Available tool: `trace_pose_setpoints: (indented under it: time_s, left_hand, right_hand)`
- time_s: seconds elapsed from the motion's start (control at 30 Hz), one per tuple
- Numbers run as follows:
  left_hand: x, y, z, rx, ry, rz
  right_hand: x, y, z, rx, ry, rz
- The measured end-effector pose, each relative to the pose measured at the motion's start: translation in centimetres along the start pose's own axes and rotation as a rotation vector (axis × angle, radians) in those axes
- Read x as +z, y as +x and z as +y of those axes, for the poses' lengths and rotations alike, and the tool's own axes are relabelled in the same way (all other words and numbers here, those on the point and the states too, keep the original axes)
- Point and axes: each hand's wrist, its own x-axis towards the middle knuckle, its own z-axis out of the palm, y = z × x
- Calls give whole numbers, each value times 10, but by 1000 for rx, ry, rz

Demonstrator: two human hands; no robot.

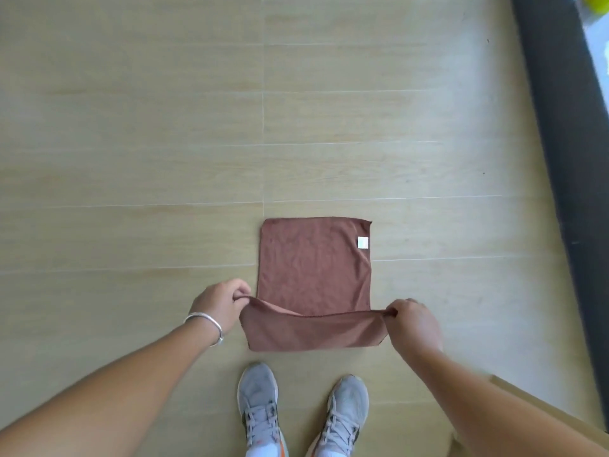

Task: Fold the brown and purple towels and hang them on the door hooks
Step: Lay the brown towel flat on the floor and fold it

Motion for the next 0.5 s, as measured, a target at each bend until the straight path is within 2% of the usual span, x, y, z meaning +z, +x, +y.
trace_pose_setpoints:
  time_s: [0.13, 0.27, 0.37, 0.4, 0.43, 0.5]
  left_hand:
    - [15, 97, 8, 40, -20, 72]
    - [46, 222, -1, 89, 5, 128]
    - [79, 294, -4, 149, 86, 295]
    - [93, 304, -4, 245, 113, 370]
    - [110, 305, -3, 414, 174, 407]
    - [152, 290, -12, 759, 423, 377]
  right_hand:
    - [9, 87, -15, 42, 133, 43]
    - [34, 216, -36, 50, 229, 160]
    - [70, 295, -46, -1, 175, 227]
    - [81, 313, -44, -82, 113, 263]
    - [91, 323, -42, -234, 4, 312]
    - [114, 323, -34, -677, -272, 408]
